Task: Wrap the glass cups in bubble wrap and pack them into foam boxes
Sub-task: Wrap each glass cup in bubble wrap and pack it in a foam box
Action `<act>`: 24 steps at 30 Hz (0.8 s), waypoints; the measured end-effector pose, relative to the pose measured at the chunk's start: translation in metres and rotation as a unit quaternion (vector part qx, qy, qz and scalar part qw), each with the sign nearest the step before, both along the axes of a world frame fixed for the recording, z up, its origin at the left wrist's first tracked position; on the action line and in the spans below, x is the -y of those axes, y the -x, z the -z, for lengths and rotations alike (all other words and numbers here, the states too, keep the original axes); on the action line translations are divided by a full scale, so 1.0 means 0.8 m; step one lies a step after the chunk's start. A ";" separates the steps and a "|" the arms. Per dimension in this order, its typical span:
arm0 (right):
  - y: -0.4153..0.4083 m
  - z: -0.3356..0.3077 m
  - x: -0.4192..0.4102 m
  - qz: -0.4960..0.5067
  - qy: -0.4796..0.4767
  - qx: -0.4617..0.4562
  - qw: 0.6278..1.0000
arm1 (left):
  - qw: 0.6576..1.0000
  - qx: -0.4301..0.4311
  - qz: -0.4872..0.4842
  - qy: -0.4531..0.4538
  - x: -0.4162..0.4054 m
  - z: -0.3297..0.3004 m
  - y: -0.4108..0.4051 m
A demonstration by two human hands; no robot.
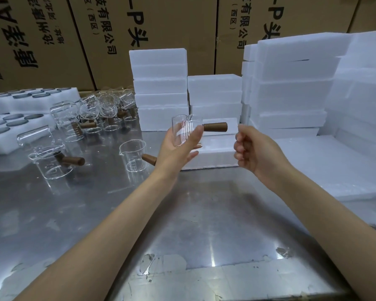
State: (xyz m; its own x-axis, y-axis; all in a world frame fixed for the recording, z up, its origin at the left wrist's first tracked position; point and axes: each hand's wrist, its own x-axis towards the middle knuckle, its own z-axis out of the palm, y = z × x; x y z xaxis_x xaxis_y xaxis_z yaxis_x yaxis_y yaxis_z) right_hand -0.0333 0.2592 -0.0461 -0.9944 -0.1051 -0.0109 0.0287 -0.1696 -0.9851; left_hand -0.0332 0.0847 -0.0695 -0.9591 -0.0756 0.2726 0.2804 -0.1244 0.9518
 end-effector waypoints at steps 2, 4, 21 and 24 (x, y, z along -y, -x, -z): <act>-0.004 0.004 0.009 0.015 -0.038 -0.052 0.998 | 1.000 -0.008 -0.009 0.029 0.000 0.003 0.000; -0.009 0.012 0.019 0.014 -0.075 -0.100 0.992 | 0.995 -0.026 -0.023 0.092 -0.002 0.006 0.000; -0.008 0.014 0.020 -0.031 0.100 -0.039 0.994 | 0.922 -0.219 -0.116 0.297 -0.026 0.006 -0.022; -0.009 0.019 0.025 -0.060 0.093 -0.035 0.993 | 0.892 -0.273 -0.147 0.330 -0.015 0.000 -0.021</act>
